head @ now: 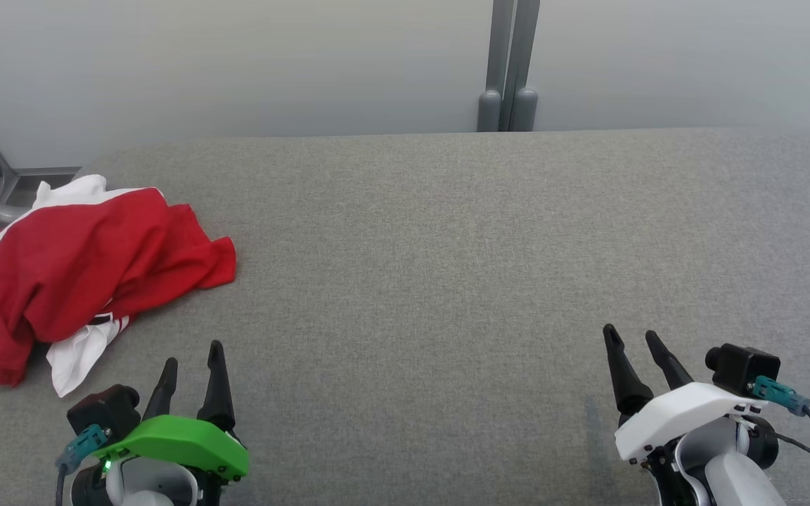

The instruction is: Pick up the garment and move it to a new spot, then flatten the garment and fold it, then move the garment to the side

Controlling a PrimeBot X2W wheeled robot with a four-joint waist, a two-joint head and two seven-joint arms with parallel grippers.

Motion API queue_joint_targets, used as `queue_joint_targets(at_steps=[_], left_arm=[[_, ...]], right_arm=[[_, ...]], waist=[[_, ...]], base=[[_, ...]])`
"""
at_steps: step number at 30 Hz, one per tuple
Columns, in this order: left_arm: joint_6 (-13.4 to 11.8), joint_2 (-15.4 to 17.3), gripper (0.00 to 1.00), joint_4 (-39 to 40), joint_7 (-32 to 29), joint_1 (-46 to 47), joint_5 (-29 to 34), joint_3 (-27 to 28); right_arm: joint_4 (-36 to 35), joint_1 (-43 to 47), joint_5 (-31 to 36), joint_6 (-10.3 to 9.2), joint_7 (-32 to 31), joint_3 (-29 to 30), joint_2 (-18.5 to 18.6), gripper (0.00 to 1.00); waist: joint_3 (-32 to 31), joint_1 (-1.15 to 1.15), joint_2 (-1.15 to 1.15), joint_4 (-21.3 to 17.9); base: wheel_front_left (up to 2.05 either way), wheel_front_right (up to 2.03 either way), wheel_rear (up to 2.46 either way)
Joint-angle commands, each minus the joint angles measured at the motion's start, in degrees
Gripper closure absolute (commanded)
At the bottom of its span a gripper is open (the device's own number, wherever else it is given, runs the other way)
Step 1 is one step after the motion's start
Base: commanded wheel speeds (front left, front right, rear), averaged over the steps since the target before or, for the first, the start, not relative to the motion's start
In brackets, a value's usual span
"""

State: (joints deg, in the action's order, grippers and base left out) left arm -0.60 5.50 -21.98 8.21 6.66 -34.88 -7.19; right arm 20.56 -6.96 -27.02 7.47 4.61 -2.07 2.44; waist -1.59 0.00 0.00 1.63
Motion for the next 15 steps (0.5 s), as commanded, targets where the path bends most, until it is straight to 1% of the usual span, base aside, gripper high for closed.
queue_joint_targets(at_steps=[1, 7, 15], left_arm=[[-0.5, 0.8, 0.0, 0.0, 0.3, 1.9, 1.8, -0.3], [-1.3, 2.1, 0.0, -1.0, 0.7, 2.4, 5.7, -1.2], [-1.5, 2.2, 0.0, -1.6, 1.0, 2.7, 8.0, -1.4]], right_arm=[[-0.3, -1.2, 1.8, 0.02, 0.0, -0.1, 0.3, 0.0], [0.0, -0.9, 5.5, 0.03, 0.7, 0.3, 0.3, 0.0], [1.0, -1.3, 9.5, 0.03, 1.5, 0.1, 0.4, 0.0]], waist=[[0.0, 0.0, 0.0, 0.0], [-0.2, 0.0, 0.0, 0.2], [-0.3, 0.0, 0.0, 0.3]], base=[[0.0, 0.0, 0.0], [0.0, 0.0, 0.0], [0.0, 0.0, 0.0]])
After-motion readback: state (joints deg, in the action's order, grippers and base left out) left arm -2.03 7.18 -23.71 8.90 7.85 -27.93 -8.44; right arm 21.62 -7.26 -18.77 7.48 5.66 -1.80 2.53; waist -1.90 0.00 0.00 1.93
